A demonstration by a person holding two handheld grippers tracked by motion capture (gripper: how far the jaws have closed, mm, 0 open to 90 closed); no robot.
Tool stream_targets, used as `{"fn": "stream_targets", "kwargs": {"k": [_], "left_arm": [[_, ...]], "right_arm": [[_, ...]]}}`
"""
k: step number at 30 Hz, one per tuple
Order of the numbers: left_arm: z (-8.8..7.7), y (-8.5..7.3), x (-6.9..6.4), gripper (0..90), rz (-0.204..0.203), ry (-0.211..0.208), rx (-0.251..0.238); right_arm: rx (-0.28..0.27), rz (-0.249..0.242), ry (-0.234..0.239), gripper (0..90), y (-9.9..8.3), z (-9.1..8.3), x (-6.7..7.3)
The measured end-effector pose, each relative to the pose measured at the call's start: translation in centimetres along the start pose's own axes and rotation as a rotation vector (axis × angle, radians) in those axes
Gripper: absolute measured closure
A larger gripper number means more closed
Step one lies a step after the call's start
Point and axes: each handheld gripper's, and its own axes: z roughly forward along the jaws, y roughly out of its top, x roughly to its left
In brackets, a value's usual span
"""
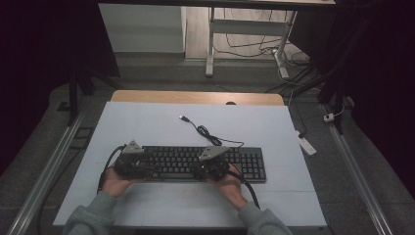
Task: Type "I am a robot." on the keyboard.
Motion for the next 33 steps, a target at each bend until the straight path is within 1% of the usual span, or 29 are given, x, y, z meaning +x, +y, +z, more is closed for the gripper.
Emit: {"fn": "stream_targets", "kwargs": {"k": [5,11,22,27,31,33], "left_arm": [[0.0,0.0,0.0,31.6,0.0,-0.001,0.003],[0.1,0.0,0.0,31.6,0.001,-0.002,0.004],[0.0,0.0,0.1,31.6,-0.002,-0.001,0.003],[0.0,0.0,0.1,31.6,0.0,-0.001,0.001],[0.0,0.0,0.1,31.6,0.001,-0.001,0.003],[0.0,0.0,0.1,31.5,0.003,0.0,0.003]], "right_arm": [[0.021,-0.008,-0.002,89.7,0.4,0.8,0.3],[0.032,-0.007,0.005,89.7,0.6,1.4,0.5],[0.046,-0.011,0.012,89.7,0.7,2.0,0.5],[0.054,-0.006,0.01,89.8,0.7,2.2,0.5],[0.069,-0.014,0.003,89.9,0.6,2.4,0.6],[0.067,-0.012,0.002,89.9,0.6,2.4,0.6]]}}
